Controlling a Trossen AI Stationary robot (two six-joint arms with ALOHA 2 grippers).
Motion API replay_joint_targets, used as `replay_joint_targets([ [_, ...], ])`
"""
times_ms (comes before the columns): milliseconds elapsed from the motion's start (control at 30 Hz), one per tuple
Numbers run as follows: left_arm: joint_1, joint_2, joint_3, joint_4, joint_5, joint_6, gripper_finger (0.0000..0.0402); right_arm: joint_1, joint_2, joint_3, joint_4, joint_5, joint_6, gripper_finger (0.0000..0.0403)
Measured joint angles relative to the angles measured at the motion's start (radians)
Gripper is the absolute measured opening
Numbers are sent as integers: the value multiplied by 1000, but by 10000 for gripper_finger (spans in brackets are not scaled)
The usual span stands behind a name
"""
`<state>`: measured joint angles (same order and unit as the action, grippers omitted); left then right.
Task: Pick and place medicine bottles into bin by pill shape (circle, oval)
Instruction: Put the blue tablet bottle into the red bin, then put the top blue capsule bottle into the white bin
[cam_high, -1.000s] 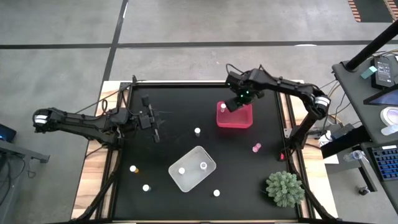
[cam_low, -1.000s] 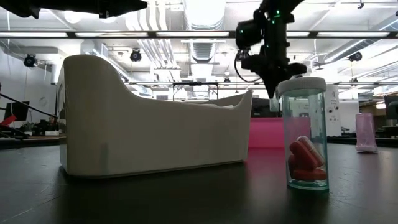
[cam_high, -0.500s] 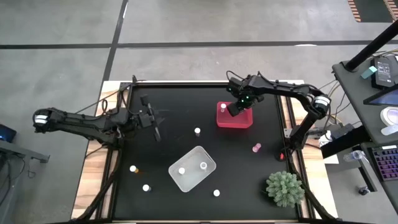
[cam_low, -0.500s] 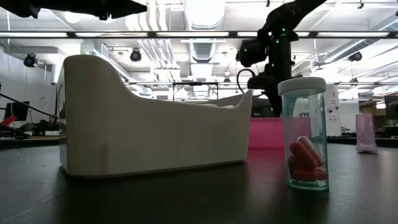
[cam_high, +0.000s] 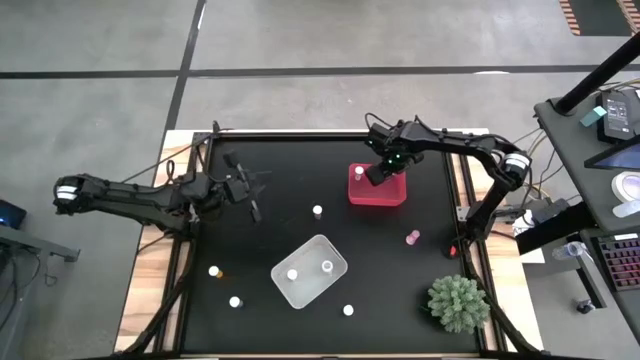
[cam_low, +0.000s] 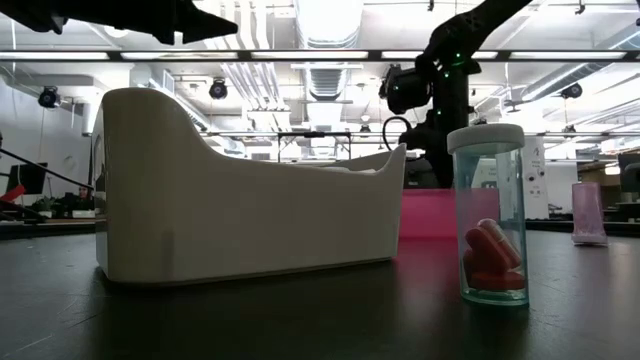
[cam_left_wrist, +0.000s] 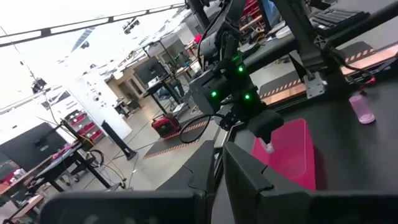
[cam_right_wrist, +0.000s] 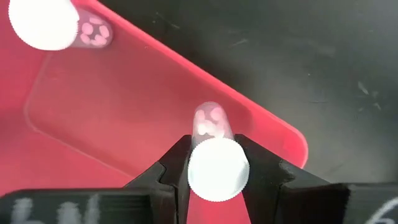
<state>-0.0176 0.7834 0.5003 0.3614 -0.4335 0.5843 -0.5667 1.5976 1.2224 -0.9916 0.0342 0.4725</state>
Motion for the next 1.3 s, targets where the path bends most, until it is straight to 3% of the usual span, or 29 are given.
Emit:
replay_joint_targets([
  [500, 5, 2, -1, -3, -19, 4, 17, 1, 58, 0, 3, 29, -23, 121],
  [1000, 5, 2, -1, -3, -19, 4, 17, 1, 56, 1, 3, 45, -28, 198],
  [1300, 5, 2, -1, -3, -19, 4, 17, 6, 17, 65, -58, 46, -28, 206],
])
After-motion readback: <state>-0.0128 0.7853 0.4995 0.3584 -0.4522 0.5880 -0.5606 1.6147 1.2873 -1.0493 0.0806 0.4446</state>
